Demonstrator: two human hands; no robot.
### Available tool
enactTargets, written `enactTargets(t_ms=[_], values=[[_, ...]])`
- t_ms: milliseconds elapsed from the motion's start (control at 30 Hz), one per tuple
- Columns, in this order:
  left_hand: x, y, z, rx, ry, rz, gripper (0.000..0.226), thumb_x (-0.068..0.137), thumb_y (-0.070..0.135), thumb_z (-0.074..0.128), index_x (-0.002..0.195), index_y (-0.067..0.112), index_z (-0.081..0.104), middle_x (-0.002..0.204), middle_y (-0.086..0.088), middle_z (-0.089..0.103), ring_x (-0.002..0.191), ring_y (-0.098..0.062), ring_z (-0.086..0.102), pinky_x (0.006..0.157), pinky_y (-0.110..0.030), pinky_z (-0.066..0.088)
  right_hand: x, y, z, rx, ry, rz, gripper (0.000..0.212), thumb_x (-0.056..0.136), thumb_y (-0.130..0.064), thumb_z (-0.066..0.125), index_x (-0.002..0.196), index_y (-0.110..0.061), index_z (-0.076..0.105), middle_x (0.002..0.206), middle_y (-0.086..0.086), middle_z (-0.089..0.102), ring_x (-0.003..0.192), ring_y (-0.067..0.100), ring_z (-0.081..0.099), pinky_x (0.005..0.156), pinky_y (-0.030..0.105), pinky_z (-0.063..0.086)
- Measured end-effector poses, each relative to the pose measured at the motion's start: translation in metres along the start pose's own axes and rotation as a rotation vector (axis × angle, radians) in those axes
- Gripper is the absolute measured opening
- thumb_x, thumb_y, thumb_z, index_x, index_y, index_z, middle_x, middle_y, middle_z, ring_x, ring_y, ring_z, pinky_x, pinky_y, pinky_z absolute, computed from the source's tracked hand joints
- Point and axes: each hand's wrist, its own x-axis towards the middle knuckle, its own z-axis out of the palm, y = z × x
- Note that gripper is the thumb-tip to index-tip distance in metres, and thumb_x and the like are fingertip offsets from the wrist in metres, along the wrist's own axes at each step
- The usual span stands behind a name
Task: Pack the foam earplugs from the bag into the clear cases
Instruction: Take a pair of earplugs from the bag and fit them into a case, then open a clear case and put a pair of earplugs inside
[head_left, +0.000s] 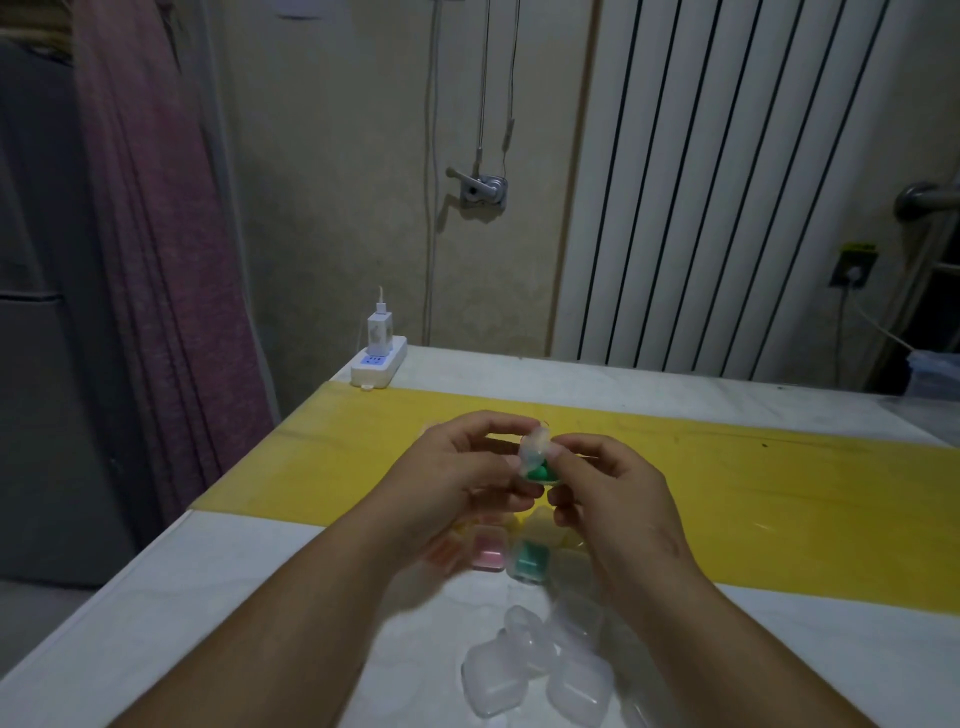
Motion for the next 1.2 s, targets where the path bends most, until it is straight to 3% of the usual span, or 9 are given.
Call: enactTargets(t_ms=[167, 367, 533, 633, 767, 833, 933, 1067, 1200], values=[[0.003, -0.006, 0.000, 0.090, 0.091, 0.077, 0.030, 0.085, -0.008, 0.063, 0.104, 0.014, 0.072, 0.100, -0.015, 0.073, 0.084, -0.028, 0.069, 0.080, -0.040, 0.059, 0.000, -0.003, 0.002, 0.281, -0.084, 0.104, 0.032, 0.100, -0.026, 0.048, 0.093, -0.004, 0.070, 0.069, 0.007, 0.065, 0.055, 0.014, 0.055, 0.051, 0.027, 0.045], [0.002, -0.003, -0.002, 0.132, 0.108, 0.045, 0.025, 0.085, 0.004, 0.069, 0.108, 0.014, 0.069, 0.097, -0.011, 0.072, 0.083, -0.025, 0.070, 0.080, -0.042, 0.059, 0.001, -0.001, -0.002, -0.114, -0.066, -0.023, 0.008, 0.084, -0.018, 0.073, 0.076, -0.016, 0.076, 0.062, 0.000, 0.069, 0.055, 0.007, 0.058, 0.054, 0.024, 0.049], [0.002, 0.000, -0.008, 0.246, 0.092, 0.073, 0.016, 0.082, 0.006, 0.073, 0.097, 0.009, 0.071, 0.092, -0.011, 0.073, 0.081, -0.025, 0.069, 0.078, -0.042, 0.058, 0.000, -0.003, -0.005, -0.118, -0.189, -0.030, 0.010, 0.086, -0.022, 0.070, 0.084, -0.016, 0.077, 0.070, 0.000, 0.071, 0.060, 0.009, 0.060, 0.056, 0.027, 0.048], [0.002, 0.002, -0.016, 0.389, 0.083, 0.037, 0.013, 0.078, -0.002, 0.075, 0.087, 0.007, 0.074, 0.085, -0.012, 0.073, 0.076, -0.021, 0.067, 0.072, -0.037, 0.054, 0.004, -0.002, -0.007, -0.110, -0.108, 0.004, 0.024, 0.092, -0.033, 0.062, 0.082, -0.014, 0.074, 0.077, 0.001, 0.073, 0.060, 0.014, 0.059, 0.055, 0.032, 0.044], [-0.006, 0.005, -0.023, 0.807, -0.158, -0.091, 0.012, 0.077, 0.006, 0.076, 0.085, 0.015, 0.080, 0.076, 0.004, 0.074, 0.066, -0.005, 0.063, 0.064, -0.021, 0.051, 0.007, -0.002, -0.011, -0.221, -0.027, -0.028, 0.024, 0.094, -0.034, 0.059, 0.083, -0.018, 0.073, 0.076, -0.004, 0.071, 0.060, 0.013, 0.055, 0.060, 0.033, 0.043], [-0.007, 0.004, -0.024, 0.922, -0.238, -0.149, 0.013, 0.078, 0.015, 0.077, 0.089, 0.021, 0.080, 0.082, 0.010, 0.075, 0.074, -0.002, 0.066, 0.071, -0.019, 0.053, 0.005, 0.000, -0.010, -0.290, -0.022, -0.050, 0.021, 0.094, -0.029, 0.059, 0.083, -0.018, 0.073, 0.077, -0.005, 0.071, 0.060, 0.012, 0.054, 0.061, 0.030, 0.043], [-0.004, 0.002, -0.024, 1.009, -0.246, -0.115, 0.016, 0.079, 0.020, 0.078, 0.093, 0.027, 0.079, 0.085, 0.013, 0.073, 0.085, -0.003, 0.066, 0.085, -0.026, 0.055, 0.006, 0.003, -0.009, -0.362, -0.022, -0.102, 0.014, 0.092, -0.024, 0.061, 0.082, -0.024, 0.072, 0.077, -0.008, 0.070, 0.064, 0.008, 0.057, 0.063, 0.026, 0.044], [0.002, -0.004, -0.023, 1.158, -0.235, -0.024, 0.017, 0.079, 0.021, 0.078, 0.095, 0.027, 0.079, 0.074, 0.014, 0.064, 0.077, 0.001, 0.060, 0.072, -0.014, 0.047, 0.009, 0.010, -0.008, -0.449, -0.029, -0.155, 0.016, 0.090, -0.018, 0.063, 0.082, -0.030, 0.070, 0.084, -0.013, 0.070, 0.083, 0.007, 0.064, 0.074, 0.027, 0.051], [0.003, -0.005, -0.024, 1.103, -0.208, -0.007, 0.013, 0.077, 0.019, 0.079, 0.089, 0.024, 0.080, 0.072, 0.017, 0.066, 0.076, 0.003, 0.061, 0.068, -0.009, 0.045, 0.012, 0.013, -0.010, -0.566, -0.029, -0.205, 0.014, 0.090, -0.017, 0.063, 0.088, -0.029, 0.071, 0.087, -0.017, 0.068, 0.084, -0.001, 0.060, 0.068, 0.014, 0.044]])
